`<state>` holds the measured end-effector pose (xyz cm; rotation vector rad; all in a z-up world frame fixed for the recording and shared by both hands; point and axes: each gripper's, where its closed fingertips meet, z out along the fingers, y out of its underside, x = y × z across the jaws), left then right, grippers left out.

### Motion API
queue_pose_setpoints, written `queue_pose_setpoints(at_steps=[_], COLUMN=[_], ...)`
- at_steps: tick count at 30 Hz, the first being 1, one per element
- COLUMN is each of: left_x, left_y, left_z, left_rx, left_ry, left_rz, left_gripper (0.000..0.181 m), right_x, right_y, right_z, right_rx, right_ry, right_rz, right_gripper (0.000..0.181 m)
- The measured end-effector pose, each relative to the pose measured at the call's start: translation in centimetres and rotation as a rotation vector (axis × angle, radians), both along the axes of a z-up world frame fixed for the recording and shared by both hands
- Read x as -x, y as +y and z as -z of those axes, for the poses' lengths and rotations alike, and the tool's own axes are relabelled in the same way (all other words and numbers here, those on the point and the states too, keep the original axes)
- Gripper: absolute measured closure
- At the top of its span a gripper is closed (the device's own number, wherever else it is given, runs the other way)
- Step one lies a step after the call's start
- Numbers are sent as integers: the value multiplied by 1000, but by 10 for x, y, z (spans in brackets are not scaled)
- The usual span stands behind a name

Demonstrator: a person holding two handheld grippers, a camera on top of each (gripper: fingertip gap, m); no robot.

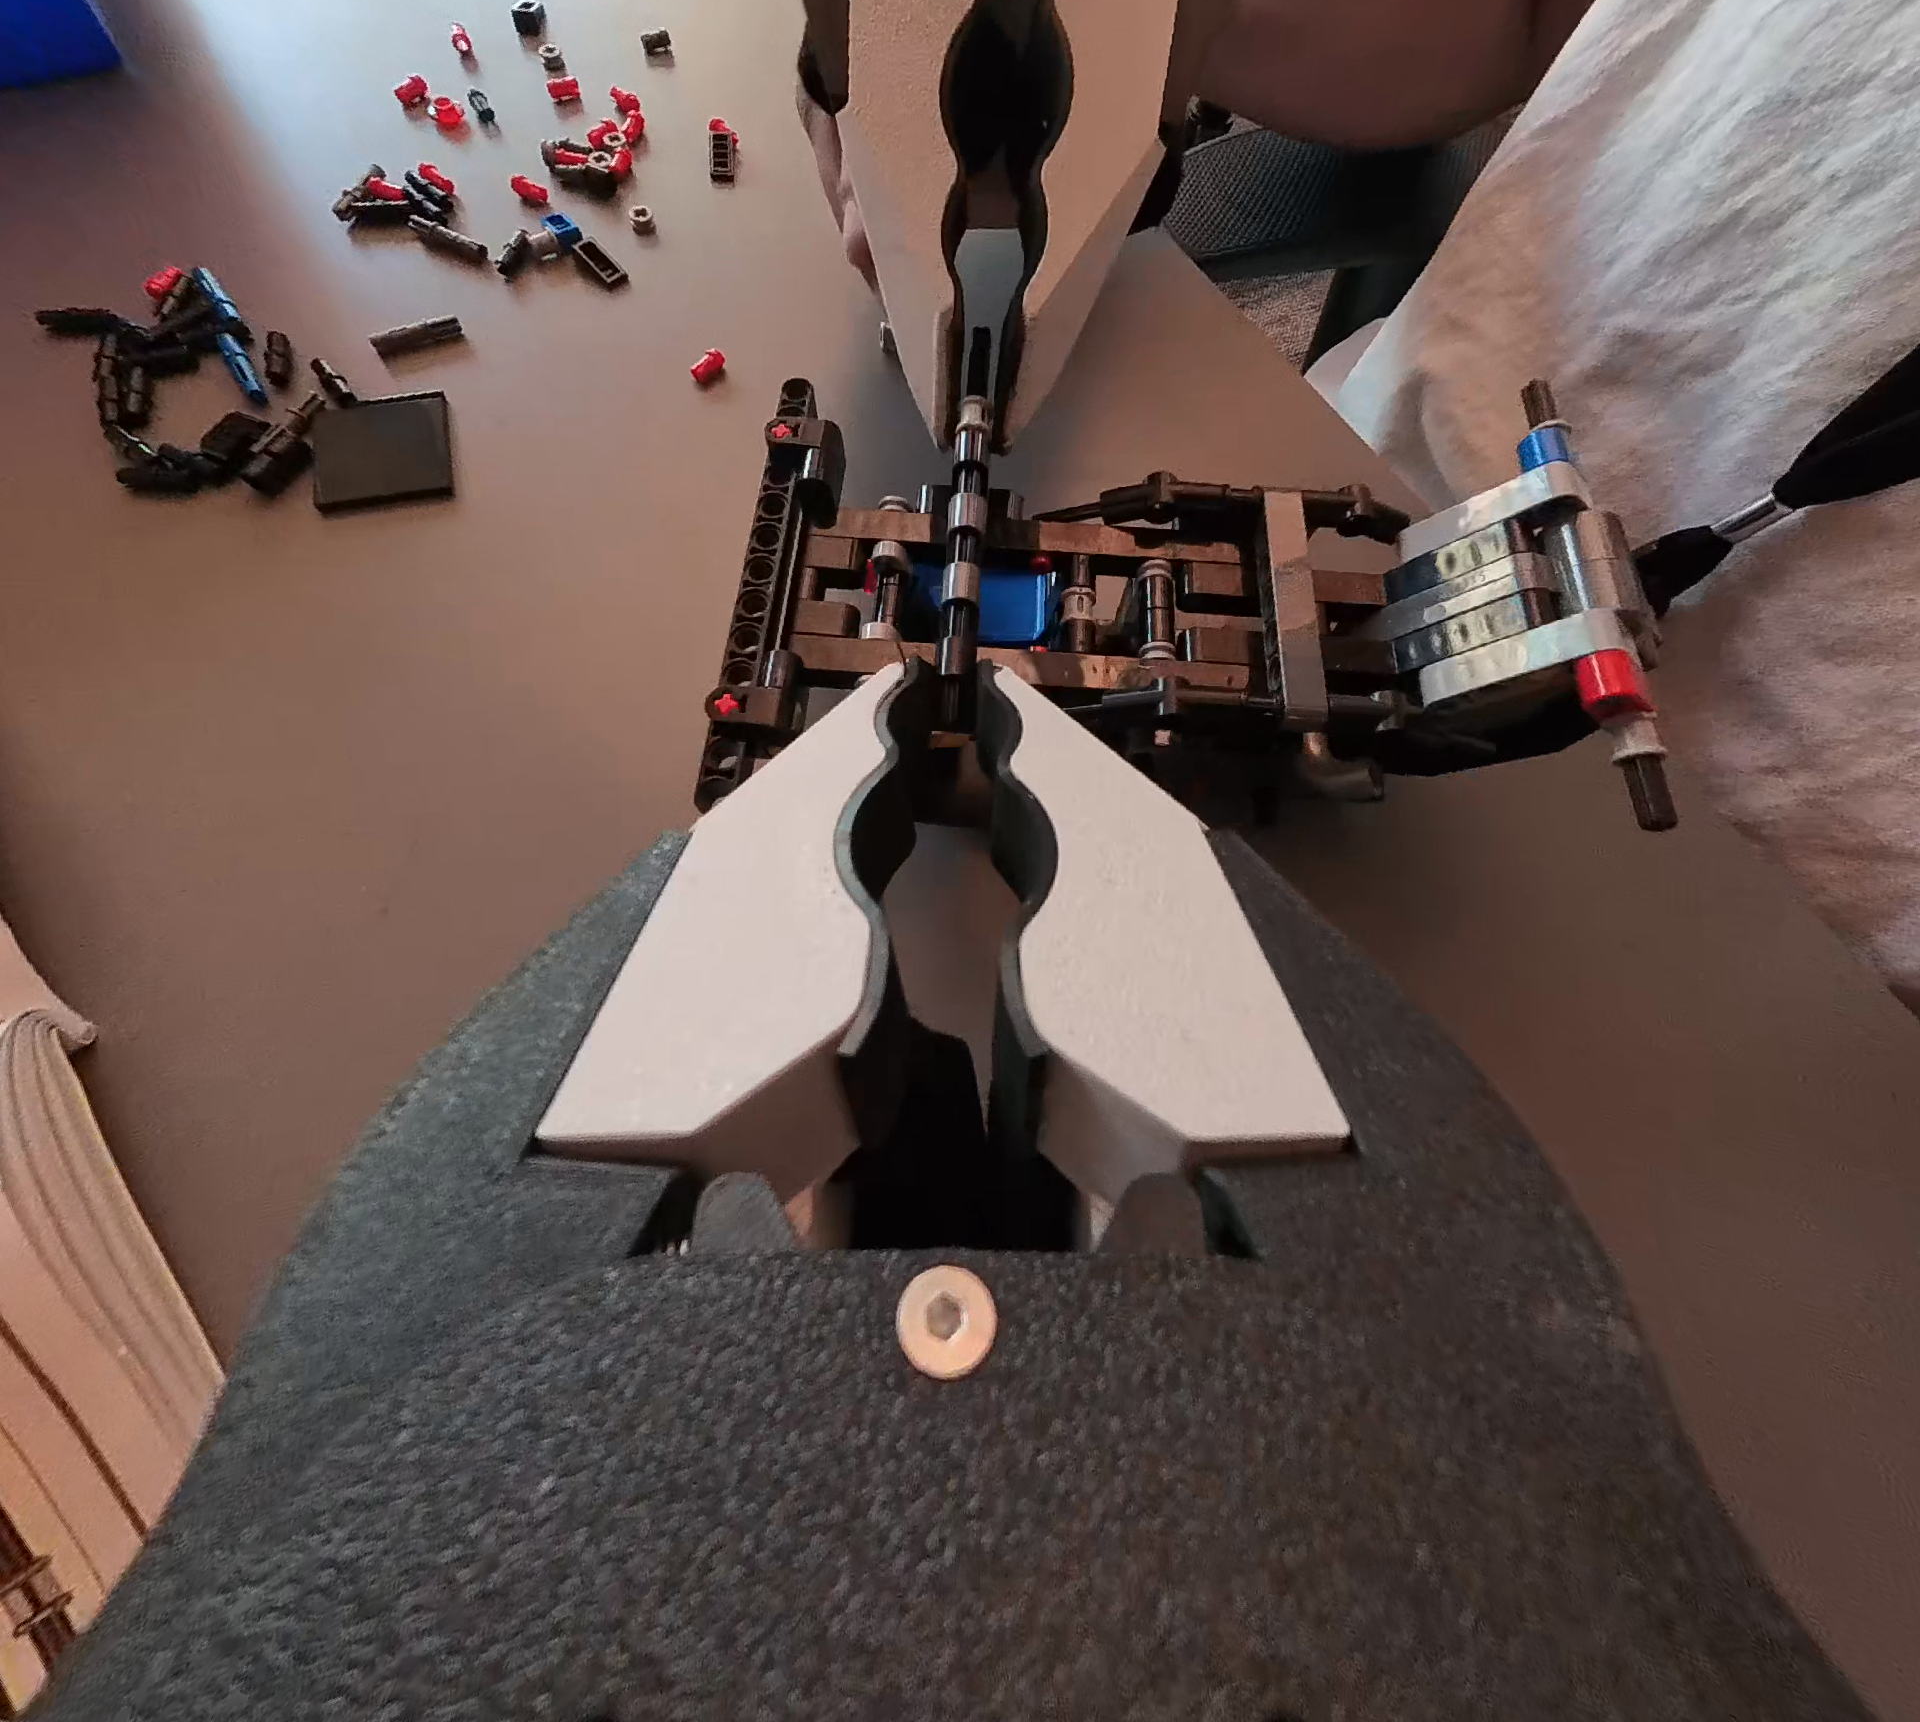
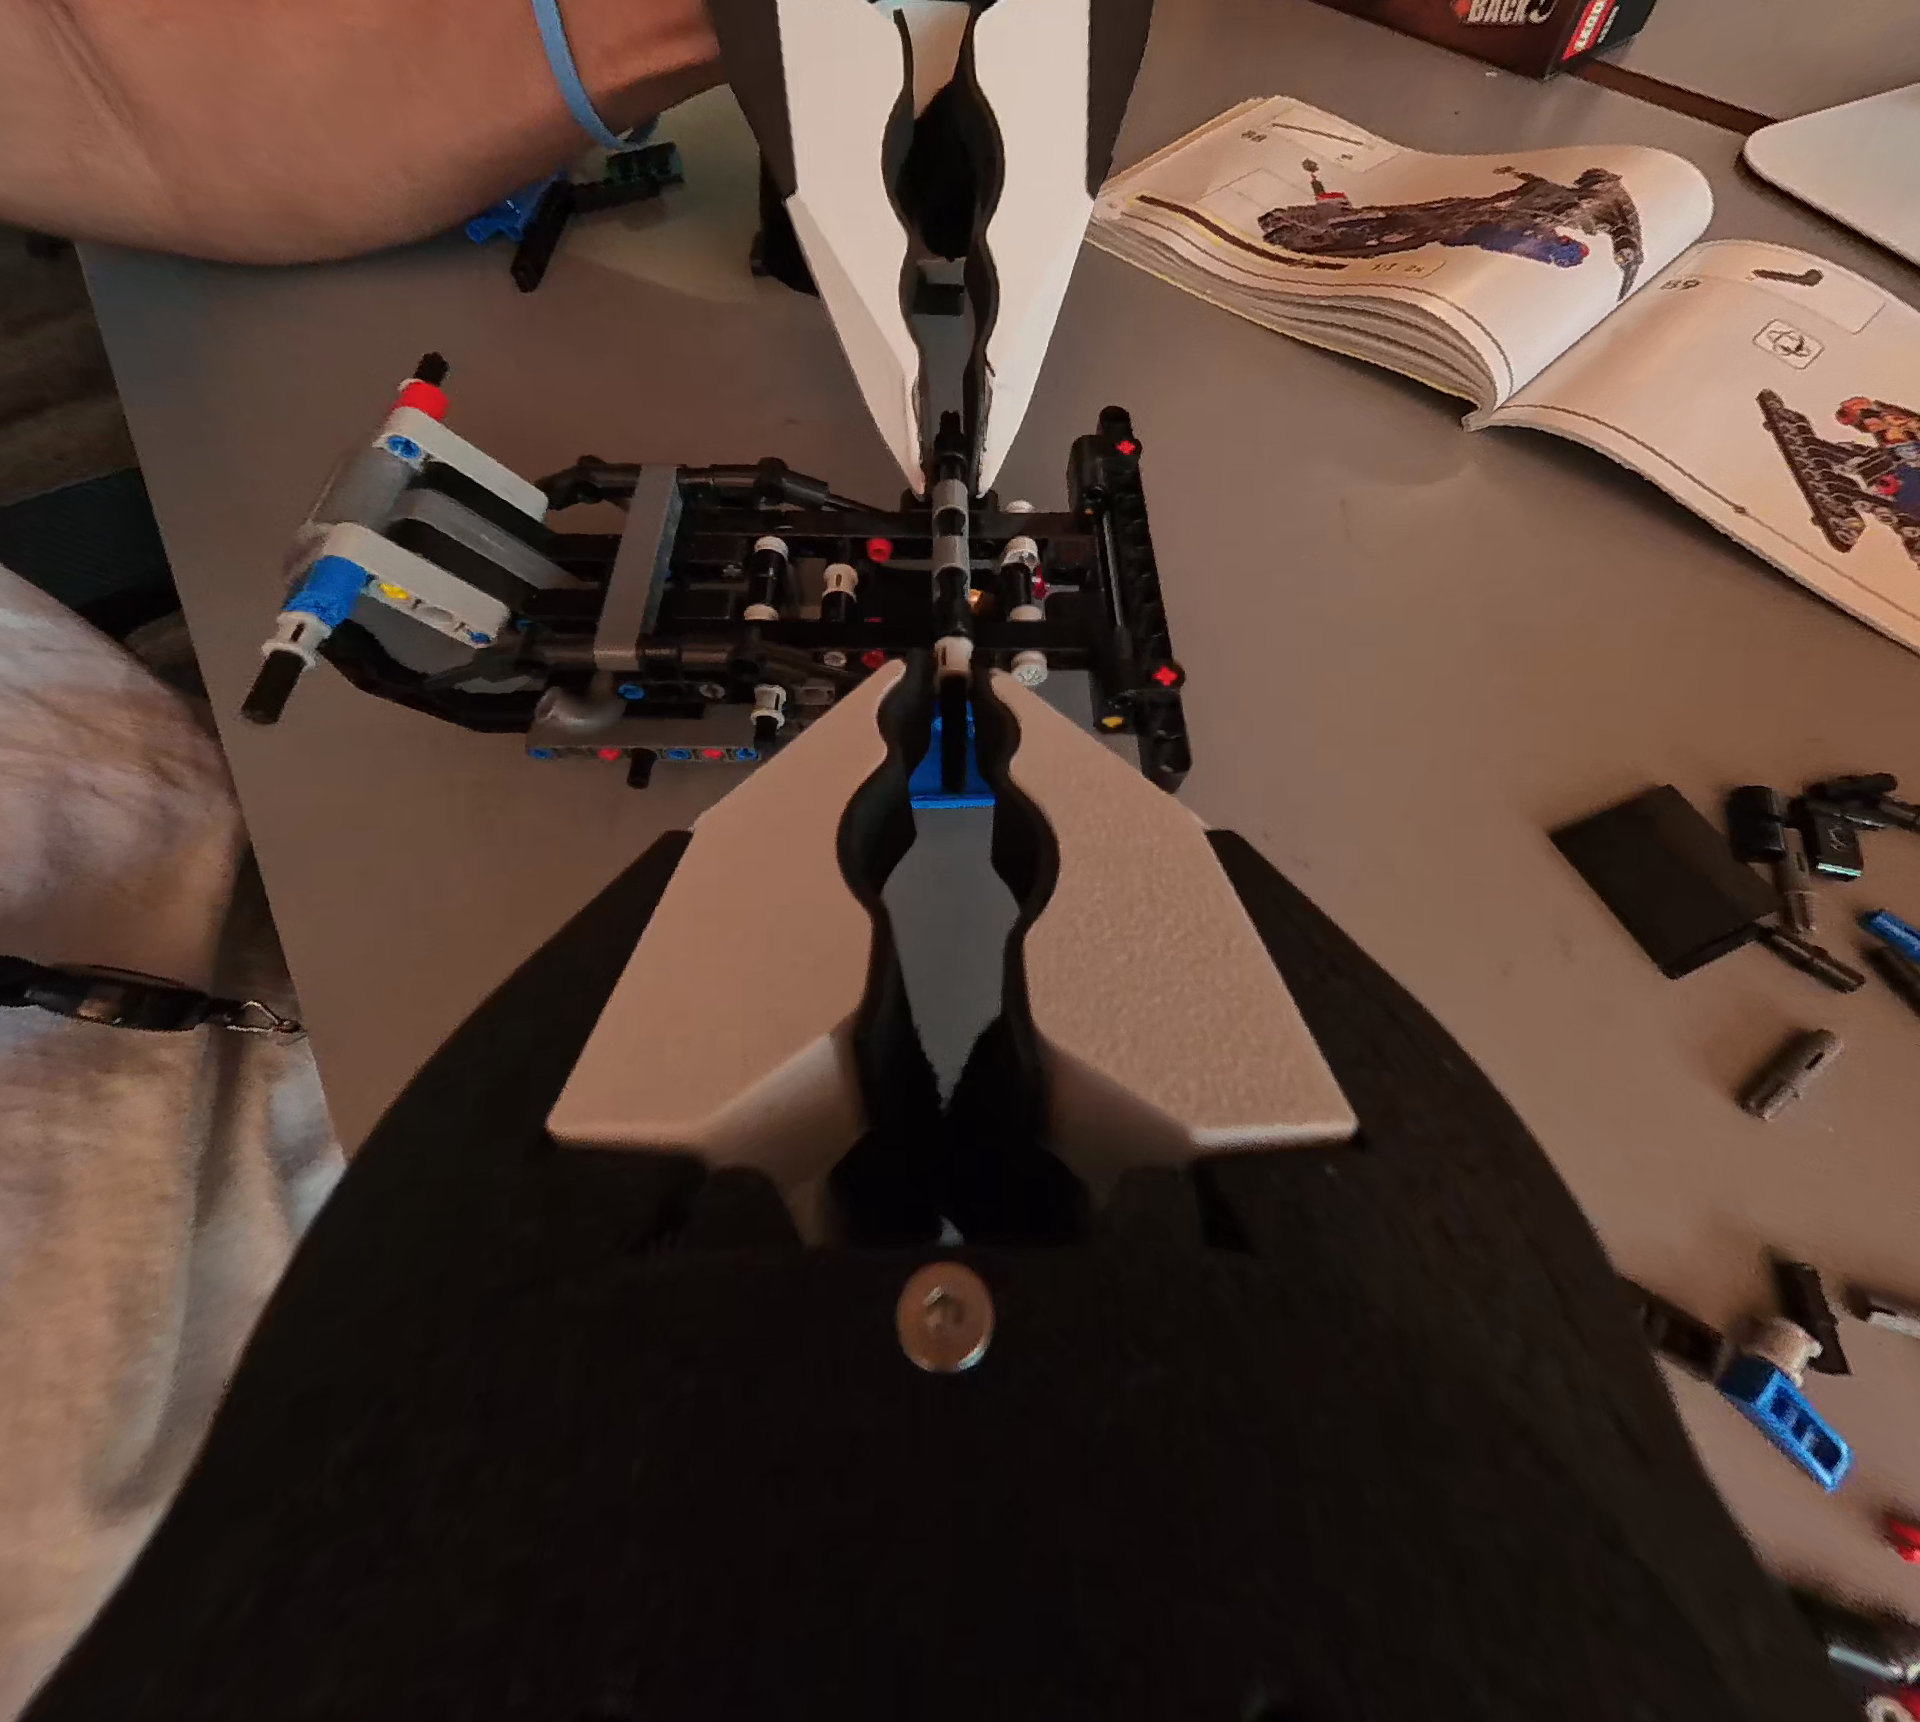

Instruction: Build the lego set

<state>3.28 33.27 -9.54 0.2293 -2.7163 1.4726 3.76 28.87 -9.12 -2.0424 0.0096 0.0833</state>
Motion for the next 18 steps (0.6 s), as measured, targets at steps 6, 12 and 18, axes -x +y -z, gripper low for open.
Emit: queue_pose_setpoints(at_steps=[6, 12, 18], left_x=[0, 1, -1], left_y=[7, 8, 7], left_z=[-3, -4, -5], left_rx=[-3, -6, 3], left_ry=[-2, -14, -46], left_rz=[-6, -1, -5], left_gripper=[174, 177, 178], right_x=[-1, -1, 0], right_y=[-1, 2, 1], right_z=[-2, -5, -4], right_rx=[-12, -19, -14], right_ry=[9, 16, 31], right_rz=[6, 5, -3], right_gripper=[174, 175, 176])
